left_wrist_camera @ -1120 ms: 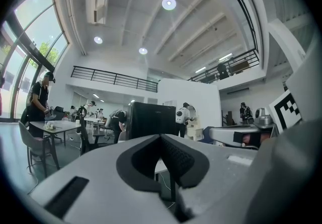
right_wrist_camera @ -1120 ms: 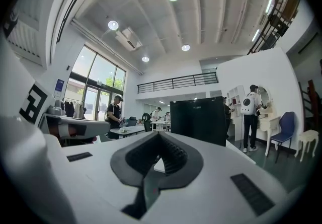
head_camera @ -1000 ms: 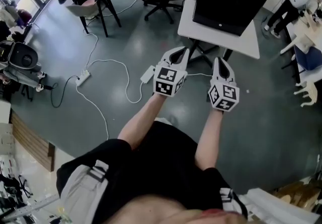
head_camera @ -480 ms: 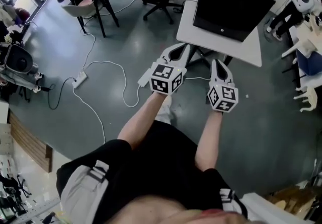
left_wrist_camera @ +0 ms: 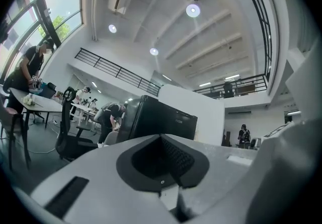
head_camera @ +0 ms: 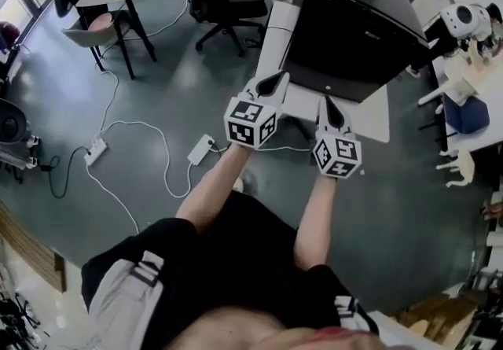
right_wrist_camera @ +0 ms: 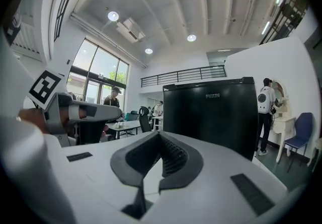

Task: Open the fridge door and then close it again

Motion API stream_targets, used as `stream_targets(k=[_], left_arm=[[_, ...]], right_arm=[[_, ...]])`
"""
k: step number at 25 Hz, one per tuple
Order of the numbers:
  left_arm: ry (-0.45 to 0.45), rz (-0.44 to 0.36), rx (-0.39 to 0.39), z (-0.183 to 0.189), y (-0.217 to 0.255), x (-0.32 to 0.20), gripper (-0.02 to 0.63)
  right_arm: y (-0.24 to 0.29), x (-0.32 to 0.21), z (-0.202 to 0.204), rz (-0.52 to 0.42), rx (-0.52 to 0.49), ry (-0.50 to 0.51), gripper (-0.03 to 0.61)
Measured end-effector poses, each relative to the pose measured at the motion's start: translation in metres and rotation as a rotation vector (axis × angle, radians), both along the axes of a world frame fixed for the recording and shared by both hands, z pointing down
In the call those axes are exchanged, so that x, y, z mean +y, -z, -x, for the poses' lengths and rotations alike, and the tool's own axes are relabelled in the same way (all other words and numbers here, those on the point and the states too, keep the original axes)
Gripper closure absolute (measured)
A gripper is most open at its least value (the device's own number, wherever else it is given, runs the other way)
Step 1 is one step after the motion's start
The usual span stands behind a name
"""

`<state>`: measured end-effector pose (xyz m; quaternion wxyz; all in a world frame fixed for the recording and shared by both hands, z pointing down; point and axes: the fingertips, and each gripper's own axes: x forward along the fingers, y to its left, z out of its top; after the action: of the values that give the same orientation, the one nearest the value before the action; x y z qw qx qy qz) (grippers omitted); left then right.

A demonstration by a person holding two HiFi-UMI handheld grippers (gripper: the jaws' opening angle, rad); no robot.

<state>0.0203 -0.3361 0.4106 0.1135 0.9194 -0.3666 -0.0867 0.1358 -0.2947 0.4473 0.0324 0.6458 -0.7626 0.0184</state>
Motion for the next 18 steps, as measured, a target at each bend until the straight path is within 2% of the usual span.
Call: stream_targets(k=[6,11,14,18], left_arm=[[-0.045,-0.004,-0.058,-0.025,-0.015,-0.069,0.614],[-0.046,-0.012,-0.120,-0.047,-0.032,-0.102,0.614],[-0.047,-0.029,-0.152,-0.056,-0.035,-0.116,0.614],[-0.067,-0.040,-0.201,-0.062,-0.040,-0.137,0.614]], right_arm=[[-0.002,-0.067,-0.012,0.010,0.021,-0.005,0.584],[0.005,-0.101,-0.029,0.005,0.071,0.016,0.584],[0.029,-0.122,-0.036,-0.018,0.167,0.044,0.584],[0.072,-0.148,-0.032,-0.056,0.385,0.126,0.583]])
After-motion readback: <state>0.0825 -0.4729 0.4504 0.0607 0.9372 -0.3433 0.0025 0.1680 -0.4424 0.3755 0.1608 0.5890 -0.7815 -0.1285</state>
